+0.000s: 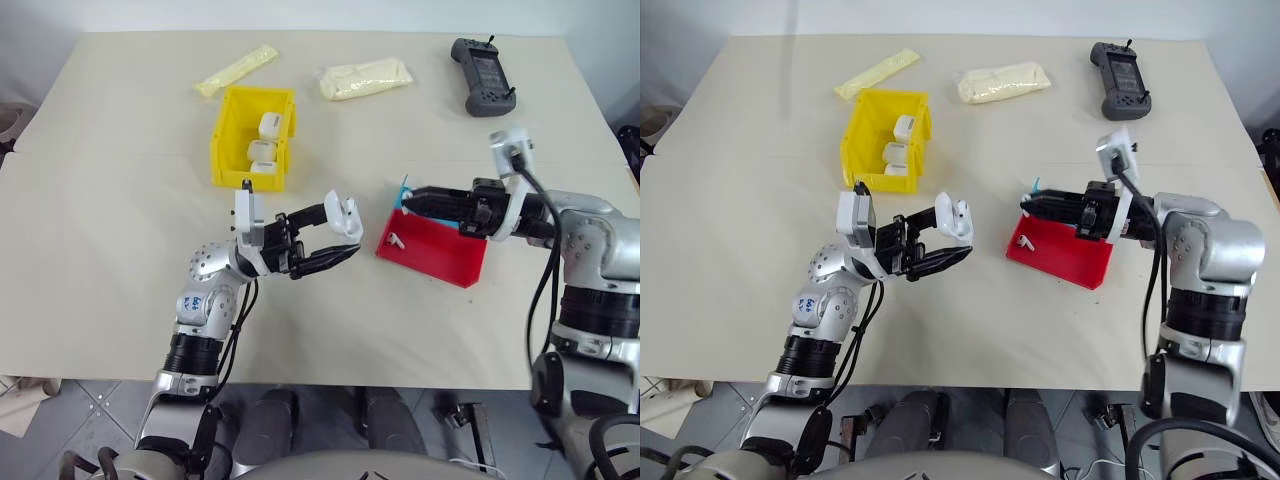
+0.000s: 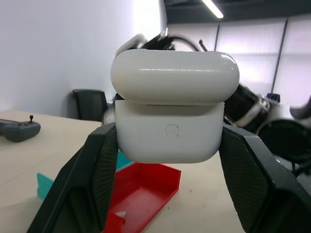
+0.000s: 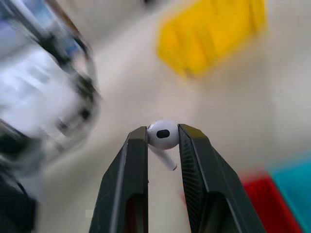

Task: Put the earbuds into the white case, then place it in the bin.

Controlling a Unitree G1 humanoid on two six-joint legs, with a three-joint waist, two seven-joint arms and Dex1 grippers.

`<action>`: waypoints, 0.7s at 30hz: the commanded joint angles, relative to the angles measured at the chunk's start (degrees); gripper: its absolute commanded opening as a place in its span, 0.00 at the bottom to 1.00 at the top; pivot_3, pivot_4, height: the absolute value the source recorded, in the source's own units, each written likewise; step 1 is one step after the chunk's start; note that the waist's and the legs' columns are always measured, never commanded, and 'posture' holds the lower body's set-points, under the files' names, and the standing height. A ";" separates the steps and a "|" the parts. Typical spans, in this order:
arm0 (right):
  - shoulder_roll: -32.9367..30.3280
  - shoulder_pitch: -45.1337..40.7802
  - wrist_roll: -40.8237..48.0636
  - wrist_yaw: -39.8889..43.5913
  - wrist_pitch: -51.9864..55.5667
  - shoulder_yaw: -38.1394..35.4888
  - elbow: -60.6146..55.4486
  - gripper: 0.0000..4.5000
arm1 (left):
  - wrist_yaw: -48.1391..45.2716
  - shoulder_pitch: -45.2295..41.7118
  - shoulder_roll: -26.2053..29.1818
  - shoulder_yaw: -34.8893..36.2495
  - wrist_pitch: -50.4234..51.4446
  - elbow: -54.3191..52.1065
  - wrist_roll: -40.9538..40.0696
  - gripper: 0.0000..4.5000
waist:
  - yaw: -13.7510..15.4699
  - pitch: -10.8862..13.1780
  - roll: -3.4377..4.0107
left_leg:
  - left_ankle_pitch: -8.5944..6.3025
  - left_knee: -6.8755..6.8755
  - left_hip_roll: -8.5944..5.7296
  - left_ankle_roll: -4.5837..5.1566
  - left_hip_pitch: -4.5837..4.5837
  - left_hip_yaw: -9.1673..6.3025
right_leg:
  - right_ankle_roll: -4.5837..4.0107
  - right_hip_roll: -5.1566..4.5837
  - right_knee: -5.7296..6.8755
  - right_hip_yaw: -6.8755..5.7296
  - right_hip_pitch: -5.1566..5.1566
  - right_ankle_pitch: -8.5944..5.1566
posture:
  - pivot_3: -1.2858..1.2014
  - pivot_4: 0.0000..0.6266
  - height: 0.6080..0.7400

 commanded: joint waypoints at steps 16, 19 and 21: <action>8.15 6.75 34.28 -25.90 11.27 -3.10 -12.01 0.15 | -1.21 -2.26 -0.70 -0.78 0.13 1.31 0.03 0.62 | -0.23 0.00 0.01 | 0.06 -0.03 -0.24 0.12 0.00 -0.11 | 0.00 -0.26 0.08 -0.43 0.04 0.00 | 0.52 0.24 1.00; 6.79 7.40 33.77 -26.18 9.40 -0.17 -10.87 0.15 | -1.64 -1.87 -0.52 -1.28 0.46 0.68 0.05 0.62 | -0.22 0.00 0.01 | 0.07 -0.03 -0.27 0.14 0.00 -0.11 | 0.00 -0.28 0.08 -0.43 0.05 0.00 | 0.52 0.24 1.00; 6.55 7.40 34.47 -26.26 8.20 1.14 -10.28 0.15 | -1.82 -1.49 -0.40 -1.69 0.57 0.17 0.11 0.62 | -0.21 0.00 0.01 | 0.08 -0.03 -0.29 0.16 0.00 -0.11 | 0.00 -0.29 0.07 -0.43 0.06 0.00 | 0.52 0.24 1.00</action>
